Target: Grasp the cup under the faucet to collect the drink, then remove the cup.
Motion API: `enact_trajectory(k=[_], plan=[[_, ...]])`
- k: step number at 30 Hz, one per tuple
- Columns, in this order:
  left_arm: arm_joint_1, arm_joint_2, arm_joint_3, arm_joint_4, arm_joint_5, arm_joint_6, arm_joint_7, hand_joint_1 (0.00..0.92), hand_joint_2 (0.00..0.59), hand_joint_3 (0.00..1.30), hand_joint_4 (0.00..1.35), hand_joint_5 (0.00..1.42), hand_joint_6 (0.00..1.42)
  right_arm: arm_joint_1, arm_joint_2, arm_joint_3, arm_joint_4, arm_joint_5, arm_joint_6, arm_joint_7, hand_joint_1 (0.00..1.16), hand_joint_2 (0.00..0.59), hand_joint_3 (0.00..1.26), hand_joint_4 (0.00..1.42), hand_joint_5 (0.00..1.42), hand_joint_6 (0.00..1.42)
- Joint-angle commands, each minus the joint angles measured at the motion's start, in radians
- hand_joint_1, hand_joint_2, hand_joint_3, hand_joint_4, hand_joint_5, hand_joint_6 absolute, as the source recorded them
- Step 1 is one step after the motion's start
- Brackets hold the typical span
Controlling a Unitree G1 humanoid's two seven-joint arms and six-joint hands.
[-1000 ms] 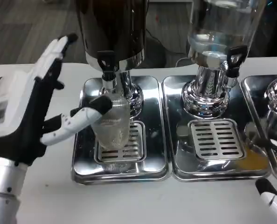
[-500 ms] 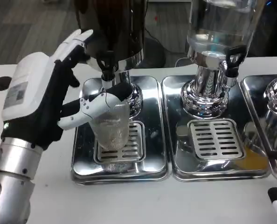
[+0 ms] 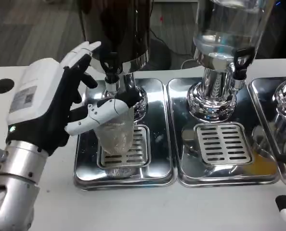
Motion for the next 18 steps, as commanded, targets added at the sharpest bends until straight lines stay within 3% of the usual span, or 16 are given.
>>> enact_trajectory(k=[1, 18], plan=[[-0.021, 0.003, -0.016, -0.016, 0.014, 0.019, -0.03, 0.0, 0.017, 0.23, 0.15, 0.54, 0.85, 0.002, -0.004, 0.0, 0.008, 0.006, -0.025, -0.006, 0.41, 0.365, 0.16, 0.0, 0.0, 0.0], [-0.023, 0.008, -0.035, -0.024, 0.009, 0.042, -0.068, 0.0, 0.025, 0.27, 0.19, 0.6, 0.88, 0.001, -0.004, 0.002, 0.034, 0.015, -0.054, -0.006, 0.41, 0.365, 0.14, 0.0, 0.0, 0.0]])
